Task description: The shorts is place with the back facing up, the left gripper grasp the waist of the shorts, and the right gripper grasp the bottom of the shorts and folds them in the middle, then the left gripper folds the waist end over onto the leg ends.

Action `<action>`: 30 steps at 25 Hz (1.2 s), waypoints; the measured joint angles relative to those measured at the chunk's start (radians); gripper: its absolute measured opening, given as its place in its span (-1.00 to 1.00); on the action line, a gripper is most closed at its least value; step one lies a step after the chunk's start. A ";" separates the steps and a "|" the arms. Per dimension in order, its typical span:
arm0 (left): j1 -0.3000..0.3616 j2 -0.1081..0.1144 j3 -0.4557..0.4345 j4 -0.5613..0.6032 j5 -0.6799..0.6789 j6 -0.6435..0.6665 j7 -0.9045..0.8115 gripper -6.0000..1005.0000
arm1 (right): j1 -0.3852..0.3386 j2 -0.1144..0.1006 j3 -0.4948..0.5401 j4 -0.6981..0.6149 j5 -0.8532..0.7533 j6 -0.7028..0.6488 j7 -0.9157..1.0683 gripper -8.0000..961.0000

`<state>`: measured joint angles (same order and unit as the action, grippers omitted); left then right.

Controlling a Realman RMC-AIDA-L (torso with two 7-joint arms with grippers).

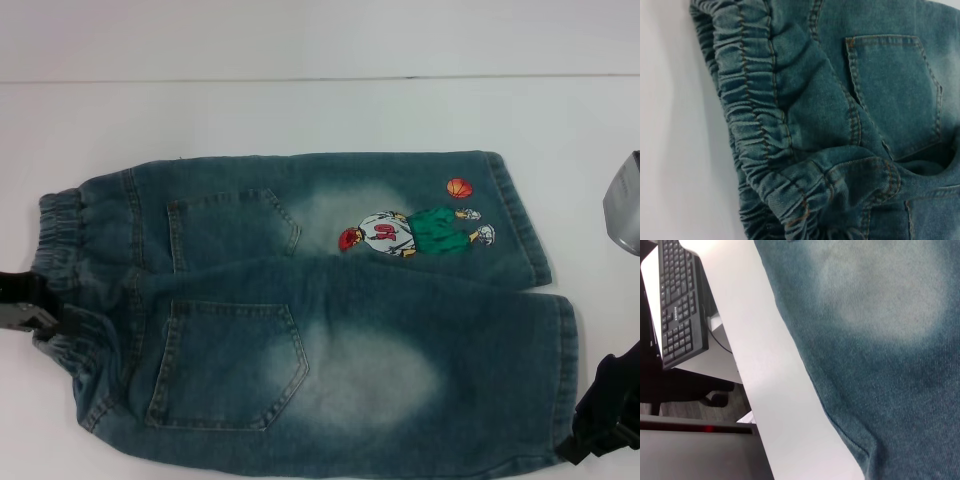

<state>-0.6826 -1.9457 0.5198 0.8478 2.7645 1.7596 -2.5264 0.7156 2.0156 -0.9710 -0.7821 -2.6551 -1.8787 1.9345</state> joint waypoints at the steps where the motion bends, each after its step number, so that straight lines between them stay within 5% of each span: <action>1: 0.000 0.000 0.000 0.000 0.000 0.000 0.000 -0.88 | 0.000 0.000 0.000 0.000 0.000 0.000 0.000 -0.56; 6: 0.001 0.001 -0.001 -0.001 -0.001 0.001 0.000 -0.87 | -0.005 0.001 0.011 0.003 0.002 0.010 -0.009 -0.88; 9: 0.004 0.007 -0.018 -0.006 -0.029 0.015 0.011 -0.87 | -0.008 -0.008 0.082 0.013 0.016 -0.001 -0.054 -0.88; 15: 0.021 0.024 -0.106 -0.016 -0.063 0.014 0.022 -0.87 | -0.016 -0.079 0.335 0.131 0.099 0.000 -0.178 -0.88; 18: 0.032 0.027 -0.167 -0.021 -0.064 -0.004 0.033 -0.87 | -0.036 -0.098 0.411 0.184 0.165 0.018 -0.220 -0.88; 30: 0.117 0.021 -0.278 -0.033 -0.221 -0.137 0.052 -0.86 | -0.175 -0.079 0.544 0.290 0.466 0.246 -0.336 -0.89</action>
<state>-0.5653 -1.9252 0.2419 0.8151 2.5432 1.6231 -2.4740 0.5405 1.9368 -0.4271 -0.4922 -2.1894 -1.6327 1.5988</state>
